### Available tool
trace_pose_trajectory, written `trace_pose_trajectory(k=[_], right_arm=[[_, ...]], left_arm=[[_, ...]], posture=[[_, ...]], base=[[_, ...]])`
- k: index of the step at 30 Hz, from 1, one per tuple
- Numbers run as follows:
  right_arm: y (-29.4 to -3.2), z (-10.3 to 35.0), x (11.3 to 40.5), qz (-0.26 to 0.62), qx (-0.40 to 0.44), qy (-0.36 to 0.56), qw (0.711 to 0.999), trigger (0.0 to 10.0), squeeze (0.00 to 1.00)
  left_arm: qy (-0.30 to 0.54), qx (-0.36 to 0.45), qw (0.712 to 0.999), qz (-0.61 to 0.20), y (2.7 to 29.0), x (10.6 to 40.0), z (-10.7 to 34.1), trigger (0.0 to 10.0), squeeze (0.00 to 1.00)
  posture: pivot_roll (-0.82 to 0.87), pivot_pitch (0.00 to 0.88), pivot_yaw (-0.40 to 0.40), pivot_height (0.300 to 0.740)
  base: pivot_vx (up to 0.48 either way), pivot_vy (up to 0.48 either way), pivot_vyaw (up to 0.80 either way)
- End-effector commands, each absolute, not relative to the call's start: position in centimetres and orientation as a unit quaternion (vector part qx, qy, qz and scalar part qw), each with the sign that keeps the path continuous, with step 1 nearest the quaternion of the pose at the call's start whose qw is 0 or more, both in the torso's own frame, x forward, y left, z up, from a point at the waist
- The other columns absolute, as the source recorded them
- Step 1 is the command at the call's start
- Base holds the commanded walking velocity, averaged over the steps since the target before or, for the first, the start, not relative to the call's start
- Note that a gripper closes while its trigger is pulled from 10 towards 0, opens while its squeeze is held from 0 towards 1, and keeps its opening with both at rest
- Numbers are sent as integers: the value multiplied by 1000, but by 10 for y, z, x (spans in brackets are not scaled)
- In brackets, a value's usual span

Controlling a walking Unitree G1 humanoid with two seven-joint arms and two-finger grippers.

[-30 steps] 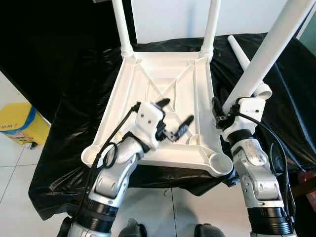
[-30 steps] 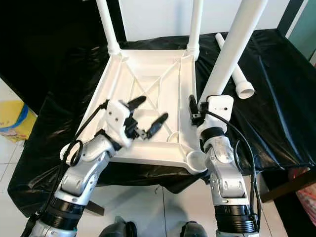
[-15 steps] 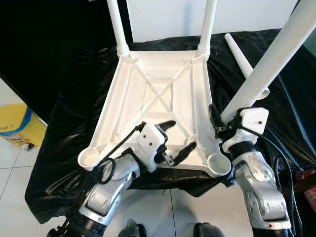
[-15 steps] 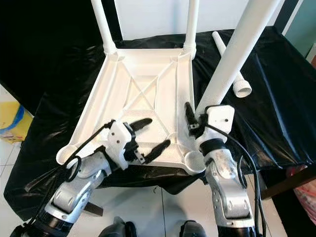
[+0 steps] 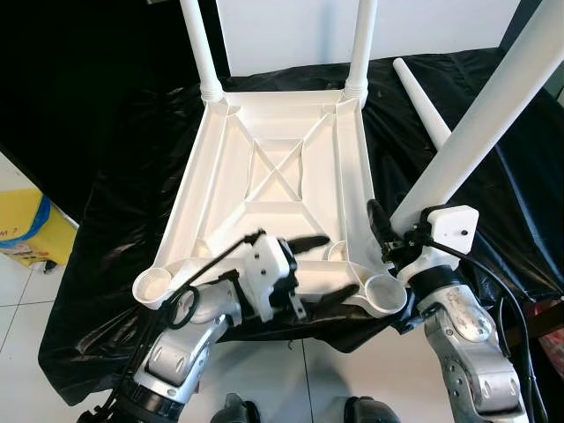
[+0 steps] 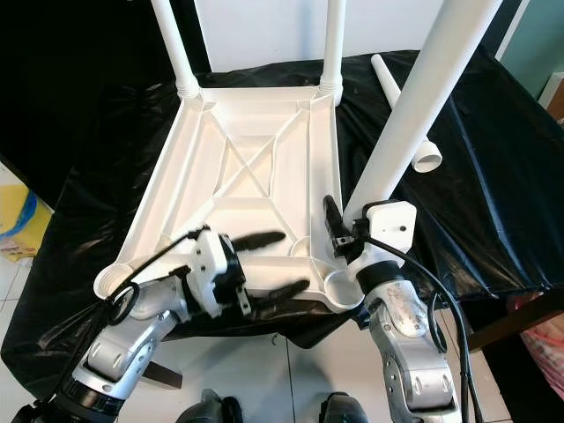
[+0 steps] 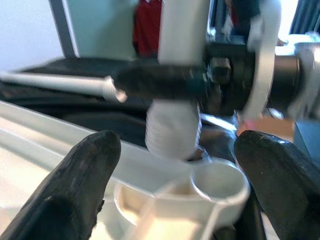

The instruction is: Building children table

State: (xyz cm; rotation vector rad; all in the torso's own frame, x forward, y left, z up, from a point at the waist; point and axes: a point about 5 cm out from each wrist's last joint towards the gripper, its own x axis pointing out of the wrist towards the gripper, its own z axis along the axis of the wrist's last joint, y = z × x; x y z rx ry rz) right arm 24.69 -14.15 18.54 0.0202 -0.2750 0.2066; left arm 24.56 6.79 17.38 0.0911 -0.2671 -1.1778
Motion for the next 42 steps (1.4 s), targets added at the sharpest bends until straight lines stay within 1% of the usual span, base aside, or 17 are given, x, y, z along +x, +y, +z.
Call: trace_pose_trajectory(k=[1, 7, 8, 9, 10, 11, 14, 16, 17, 19, 20, 23, 26, 32, 34, 37, 42], right_arm=[[-142, 187, 249, 99, 10, -144, 985, 10000, 0], [-143, 187, 259, 91, 11, -149, 985, 10000, 0], [-143, 187, 264, 87, 10, -150, 985, 10000, 0], [-143, 187, 264, 87, 10, -150, 985, 10000, 0], [-142, 186, 271, 81, 10, -146, 986, 10000, 0], [-142, 186, 271, 81, 10, -146, 986, 10000, 0], [-144, 183, 280, 67, 12, -136, 988, 10000, 0], [-144, 183, 280, 67, 12, -136, 988, 10000, 0], [-146, 177, 285, 51, 12, -128, 990, 10000, 0], [-146, 177, 285, 51, 12, -128, 990, 10000, 0], [-147, 174, 287, 47, 13, -126, 991, 10000, 0], [-147, 170, 288, 47, 11, -125, 991, 10000, 0], [-146, 162, 291, 47, -5, -130, 990, 10000, 0], [-147, 160, 294, 40, -9, -129, 991, 10000, 0], [-147, 159, 297, 41, -2, -122, 992, 10000, 0], [-147, 157, 297, 41, 0, -122, 992, 10000, 0], [-145, 157, 295, 49, -8, -133, 990, 10000, 0]], left_arm=[[-124, 20, 874, -469, 78, 257, 175, 10000, 0], [-135, -12, 899, -417, 87, 271, 180, 10000, 0], [-141, -25, 912, -384, 92, 278, 182, 10000, 0], [-141, -25, 912, -384, 92, 278, 182, 10000, 0], [-139, -48, 926, -347, 96, 285, 183, 10000, 0], [-139, -48, 926, -347, 96, 285, 183, 10000, 0], [-138, -81, 945, -284, 105, 295, 182, 10000, 0], [-138, -81, 945, -284, 105, 295, 182, 10000, 0], [-122, -79, 964, -224, 115, 303, 172, 10000, 0], [-122, -79, 964, -224, 115, 303, 172, 10000, 0], [-109, -77, 971, -198, 119, 306, 166, 10000, 0], [-103, -80, 975, -178, 122, 308, 162, 10000, 0], [-79, -49, 991, -97, 132, 314, 148, 10000, 0], [-67, -35, 995, -62, 140, 320, 144, 10000, 0], [-63, -53, 996, -43, 151, 326, 143, 10000, 0], [-73, -44, 996, -21, 161, 328, 143, 10000, 0], [-86, -45, 995, -5, 165, 327, 146, 10000, 0]], posture=[[-124, 102, 41, 740], [-116, 84, 42, 740], [-114, 81, 42, 740], [-114, 81, 42, 740], [-113, 73, 44, 740], [-113, 73, 44, 740], [-109, 62, 44, 740], [-109, 62, 44, 740], [-105, 53, 41, 740], [-105, 53, 41, 740], [-103, 45, 39, 740], [-103, 43, 36, 740], [-96, 31, 36, 740], [-92, 30, 45, 740], [-91, 29, 62, 740], [-91, 32, 72, 740], [-91, 31, 79, 740]], base=[[0, 0, 0], [0, 0, 0], [0, 0, 0], [0, 0, 0], [0, 0, 0], [0, 0, 0], [0, 0, 0], [0, 0, 0], [0, 0, 0], [0, 0, 0], [0, 0, 0], [0, 0, 0], [0, 0, 0], [0, 0, 0], [0, 0, 0], [0, 0, 0], [0, 0, 0]])
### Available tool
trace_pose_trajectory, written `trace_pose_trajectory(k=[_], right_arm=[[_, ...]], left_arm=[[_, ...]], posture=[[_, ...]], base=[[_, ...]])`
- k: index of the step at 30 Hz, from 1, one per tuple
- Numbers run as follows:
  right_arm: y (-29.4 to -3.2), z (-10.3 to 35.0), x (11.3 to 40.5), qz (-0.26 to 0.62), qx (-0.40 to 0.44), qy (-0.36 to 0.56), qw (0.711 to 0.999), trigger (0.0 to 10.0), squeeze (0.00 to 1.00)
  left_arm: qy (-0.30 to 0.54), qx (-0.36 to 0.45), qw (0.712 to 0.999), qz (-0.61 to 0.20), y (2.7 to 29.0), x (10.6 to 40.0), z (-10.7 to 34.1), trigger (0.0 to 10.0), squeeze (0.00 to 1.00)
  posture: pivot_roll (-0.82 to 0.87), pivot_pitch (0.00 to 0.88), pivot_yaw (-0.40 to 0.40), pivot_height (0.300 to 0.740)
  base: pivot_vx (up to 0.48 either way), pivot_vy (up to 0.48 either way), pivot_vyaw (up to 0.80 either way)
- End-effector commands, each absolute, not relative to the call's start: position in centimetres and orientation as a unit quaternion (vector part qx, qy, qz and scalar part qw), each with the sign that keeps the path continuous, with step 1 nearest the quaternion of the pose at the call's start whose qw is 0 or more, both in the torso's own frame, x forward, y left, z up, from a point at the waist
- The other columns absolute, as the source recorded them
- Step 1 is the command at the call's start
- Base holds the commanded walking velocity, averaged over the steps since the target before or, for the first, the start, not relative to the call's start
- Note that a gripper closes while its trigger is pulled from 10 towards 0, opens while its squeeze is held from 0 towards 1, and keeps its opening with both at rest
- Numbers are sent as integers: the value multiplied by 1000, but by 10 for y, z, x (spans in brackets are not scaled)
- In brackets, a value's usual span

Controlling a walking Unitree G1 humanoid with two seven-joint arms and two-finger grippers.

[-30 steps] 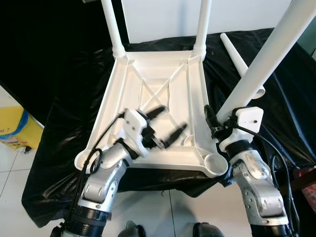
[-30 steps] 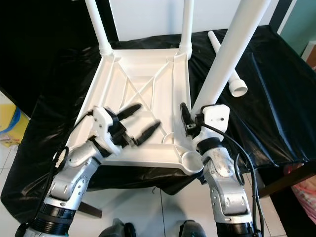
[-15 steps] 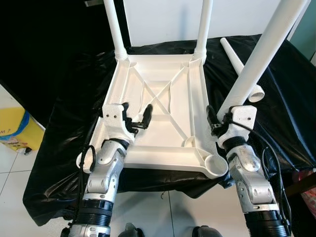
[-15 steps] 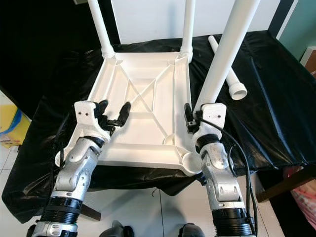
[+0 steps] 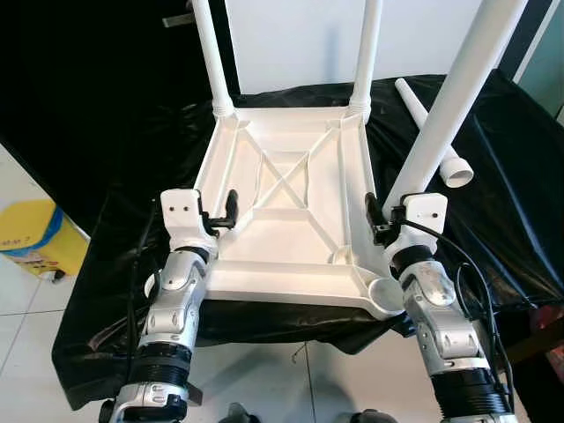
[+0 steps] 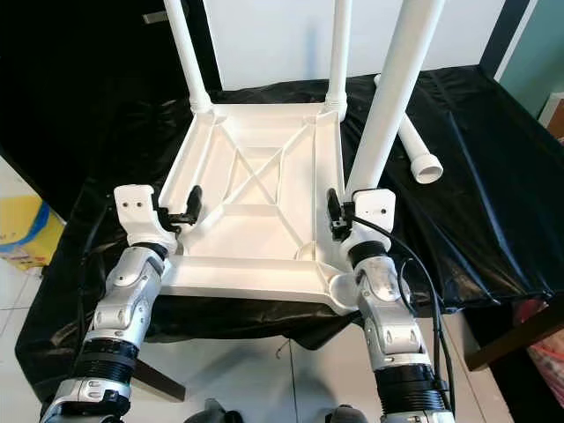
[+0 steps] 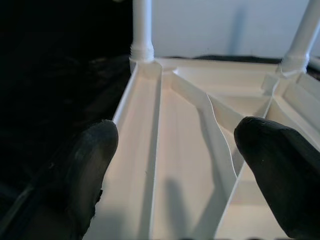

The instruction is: Building children table

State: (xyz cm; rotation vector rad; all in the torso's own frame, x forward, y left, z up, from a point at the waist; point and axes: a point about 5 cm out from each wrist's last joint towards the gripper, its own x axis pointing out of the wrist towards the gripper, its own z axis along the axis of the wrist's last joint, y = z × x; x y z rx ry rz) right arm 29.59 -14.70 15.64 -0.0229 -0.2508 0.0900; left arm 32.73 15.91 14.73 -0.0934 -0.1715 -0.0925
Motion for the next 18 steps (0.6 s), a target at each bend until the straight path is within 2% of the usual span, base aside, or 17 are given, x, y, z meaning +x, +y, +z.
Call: trace_pose_trajectory(k=[1, 12, 18], right_arm=[[-142, 157, 294, 60, -13, -137, 989, 10000, 0], [-134, 146, 287, 71, 1, -127, 989, 10000, 0], [-136, 146, 284, 73, 13, -128, 989, 10000, 0]], left_arm=[[-94, -55, 994, -12, 164, 326, 148, 10000, 0], [-122, -42, 987, -95, 148, 309, 145, 10000, 0], [-128, -25, 987, -99, 148, 302, 143, 10000, 0]], posture=[[-92, 32, 87, 740], [-94, 49, 56, 740], [-93, 52, 42, 740]], base=[[0, 0, 0], [0, 0, 0], [0, 0, 0]])
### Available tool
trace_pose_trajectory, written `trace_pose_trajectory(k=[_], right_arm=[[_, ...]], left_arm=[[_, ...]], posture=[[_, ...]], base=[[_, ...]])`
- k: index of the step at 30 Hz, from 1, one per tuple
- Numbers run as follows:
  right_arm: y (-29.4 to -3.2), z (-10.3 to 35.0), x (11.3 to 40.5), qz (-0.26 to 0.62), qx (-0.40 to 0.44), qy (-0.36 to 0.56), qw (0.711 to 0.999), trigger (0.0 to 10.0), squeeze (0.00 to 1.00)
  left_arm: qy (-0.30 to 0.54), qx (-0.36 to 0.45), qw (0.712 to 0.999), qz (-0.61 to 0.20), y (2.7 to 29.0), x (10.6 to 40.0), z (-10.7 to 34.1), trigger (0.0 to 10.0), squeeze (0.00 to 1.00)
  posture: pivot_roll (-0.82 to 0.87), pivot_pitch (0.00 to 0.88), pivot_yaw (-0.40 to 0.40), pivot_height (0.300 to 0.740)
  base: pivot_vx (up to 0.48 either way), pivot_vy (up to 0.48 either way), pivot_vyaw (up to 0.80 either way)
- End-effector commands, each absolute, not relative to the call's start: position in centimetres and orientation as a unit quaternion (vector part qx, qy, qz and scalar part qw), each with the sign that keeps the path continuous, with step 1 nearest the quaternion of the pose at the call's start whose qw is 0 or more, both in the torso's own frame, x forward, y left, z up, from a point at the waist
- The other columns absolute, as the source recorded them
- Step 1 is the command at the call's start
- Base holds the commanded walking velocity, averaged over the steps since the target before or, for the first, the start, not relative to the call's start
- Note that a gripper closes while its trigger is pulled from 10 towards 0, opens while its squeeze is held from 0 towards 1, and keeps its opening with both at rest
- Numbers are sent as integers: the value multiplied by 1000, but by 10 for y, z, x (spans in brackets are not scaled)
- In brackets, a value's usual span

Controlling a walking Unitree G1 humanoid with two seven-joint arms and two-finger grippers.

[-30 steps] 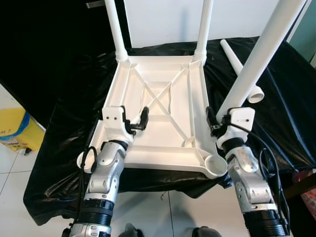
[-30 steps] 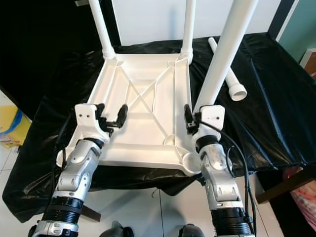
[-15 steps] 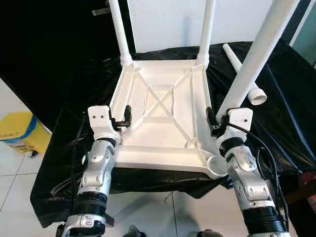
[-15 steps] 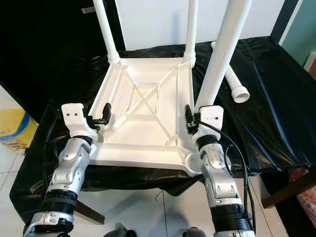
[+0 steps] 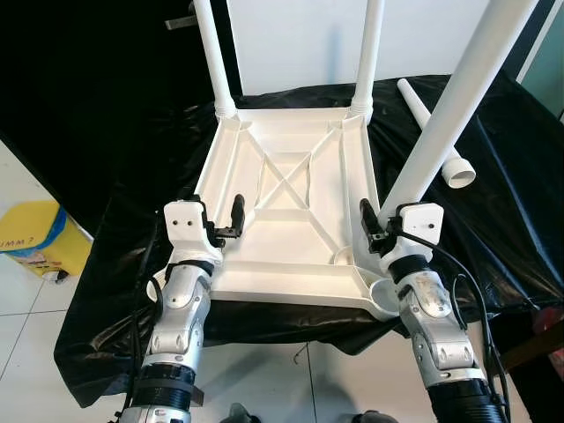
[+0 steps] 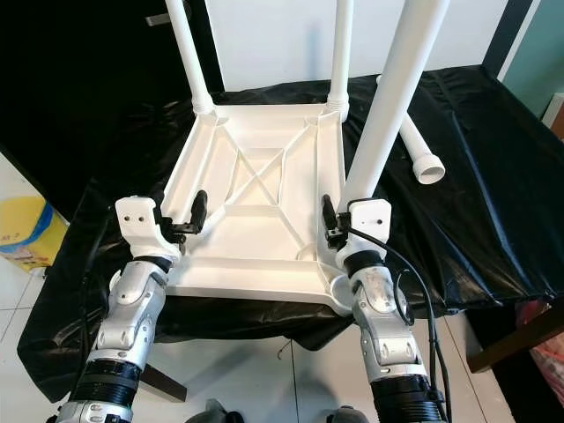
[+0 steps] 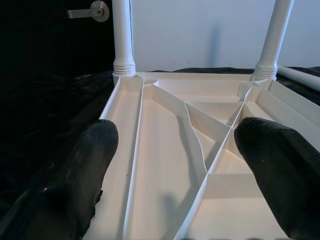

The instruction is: Building children table

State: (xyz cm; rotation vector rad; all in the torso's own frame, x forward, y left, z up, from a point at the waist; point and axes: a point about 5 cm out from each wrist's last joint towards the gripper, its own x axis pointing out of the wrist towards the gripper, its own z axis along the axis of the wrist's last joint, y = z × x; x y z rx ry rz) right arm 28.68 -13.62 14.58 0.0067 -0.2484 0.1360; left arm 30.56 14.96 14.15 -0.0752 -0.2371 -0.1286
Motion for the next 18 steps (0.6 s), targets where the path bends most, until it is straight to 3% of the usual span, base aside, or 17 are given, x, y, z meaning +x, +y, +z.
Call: trace_pose_trajectory(k=[1, 9, 18], right_arm=[[-136, 146, 284, 73, 13, -128, 989, 10000, 0], [-138, 145, 283, 72, 15, -131, 989, 10000, 0], [-136, 146, 283, 77, 18, -134, 988, 10000, 0]], left_arm=[[-128, -25, 987, -99, 148, 302, 143, 10000, 0], [-121, -25, 989, -83, 149, 296, 136, 10000, 0], [-139, 7, 970, -198, 123, 286, 143, 10000, 0]], posture=[[-93, 52, 42, 740], [-84, 51, 43, 740], [-78, 64, 46, 740]], base=[[0, 0, 0], [0, 0, 0], [0, 0, 0]])
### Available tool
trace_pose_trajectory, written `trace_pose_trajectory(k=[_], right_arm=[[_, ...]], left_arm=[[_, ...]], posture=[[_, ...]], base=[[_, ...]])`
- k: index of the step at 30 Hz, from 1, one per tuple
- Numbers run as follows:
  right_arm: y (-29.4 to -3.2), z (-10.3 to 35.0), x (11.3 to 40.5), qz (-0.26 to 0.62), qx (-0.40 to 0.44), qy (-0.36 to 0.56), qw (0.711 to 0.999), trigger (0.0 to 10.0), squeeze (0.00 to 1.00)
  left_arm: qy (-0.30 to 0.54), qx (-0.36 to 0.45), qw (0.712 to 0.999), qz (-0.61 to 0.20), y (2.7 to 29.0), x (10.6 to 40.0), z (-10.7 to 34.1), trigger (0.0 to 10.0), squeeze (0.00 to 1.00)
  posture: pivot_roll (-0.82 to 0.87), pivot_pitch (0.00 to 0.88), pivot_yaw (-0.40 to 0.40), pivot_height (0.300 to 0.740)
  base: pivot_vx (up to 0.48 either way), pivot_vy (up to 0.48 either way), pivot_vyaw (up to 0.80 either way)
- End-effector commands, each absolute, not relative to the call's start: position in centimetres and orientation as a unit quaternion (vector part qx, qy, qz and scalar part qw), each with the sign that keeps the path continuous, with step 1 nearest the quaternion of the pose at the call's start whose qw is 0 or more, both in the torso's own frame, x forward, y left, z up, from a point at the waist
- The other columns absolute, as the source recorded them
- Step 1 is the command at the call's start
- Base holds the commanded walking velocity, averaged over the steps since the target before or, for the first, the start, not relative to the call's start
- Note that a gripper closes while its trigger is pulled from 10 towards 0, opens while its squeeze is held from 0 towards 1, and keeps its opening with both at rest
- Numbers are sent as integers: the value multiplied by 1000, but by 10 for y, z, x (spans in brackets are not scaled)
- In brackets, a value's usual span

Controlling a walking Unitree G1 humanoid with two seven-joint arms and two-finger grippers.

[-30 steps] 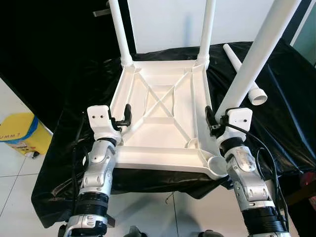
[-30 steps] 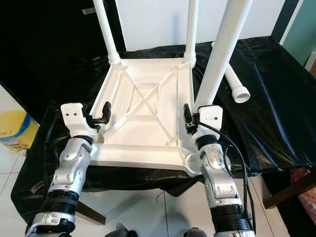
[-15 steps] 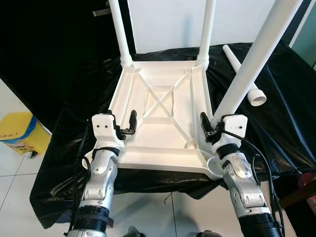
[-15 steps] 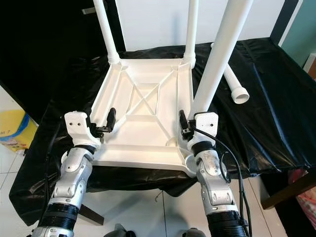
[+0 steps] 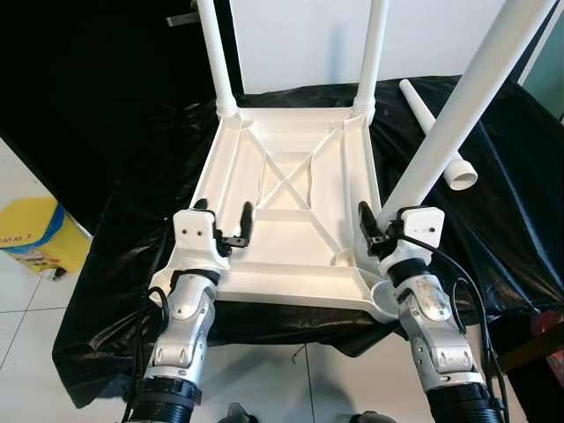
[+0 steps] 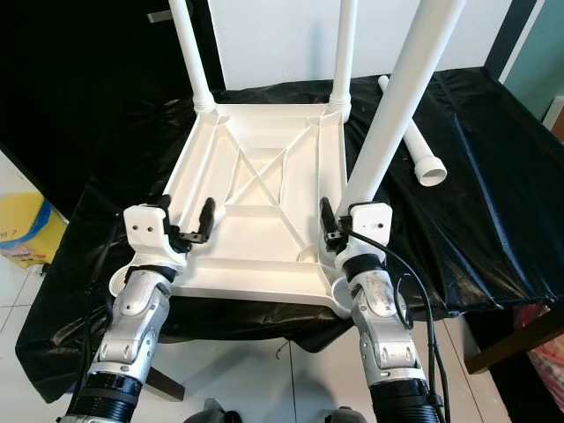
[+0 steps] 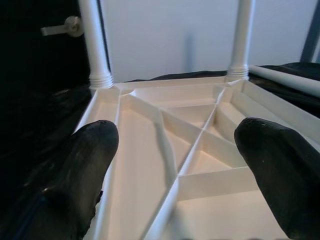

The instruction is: Building children table

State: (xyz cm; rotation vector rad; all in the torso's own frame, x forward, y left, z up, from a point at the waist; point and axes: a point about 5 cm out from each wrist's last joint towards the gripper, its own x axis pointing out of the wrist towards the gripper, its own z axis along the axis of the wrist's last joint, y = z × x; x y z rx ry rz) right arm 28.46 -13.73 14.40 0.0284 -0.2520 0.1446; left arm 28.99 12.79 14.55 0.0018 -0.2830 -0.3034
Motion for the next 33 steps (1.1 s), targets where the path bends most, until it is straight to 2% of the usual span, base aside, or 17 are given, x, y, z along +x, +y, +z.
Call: trace_pose_trajectory(k=[1, 3, 15, 23, 33], right_arm=[[-137, 146, 283, 76, 17, -135, 988, 10000, 0], [-139, 147, 283, 72, 17, -136, 988, 10000, 0], [-141, 148, 283, 68, 17, -137, 988, 10000, 0], [-142, 148, 283, 68, 14, -137, 988, 10000, 0], [-145, 149, 283, 66, 11, -137, 988, 10000, 0]], left_arm=[[-142, 31, 967, -210, 120, 284, 143, 10000, 0], [-147, 61, 962, -222, 117, 280, 141, 10000, 0], [-133, 77, 950, -273, 111, 273, 136, 10000, 0], [-130, 159, 909, -363, 103, 259, 127, 10000, 0], [-132, 194, 887, -398, 99, 249, 122, 10000, 0]], posture=[[-77, 66, 47, 740], [-80, 67, 49, 740], [-82, 70, 49, 740], [-84, 73, 46, 740], [-87, 80, 41, 740]], base=[[0, 0, 0], [0, 0, 0], [0, 0, 0], [0, 0, 0], [0, 0, 0]])
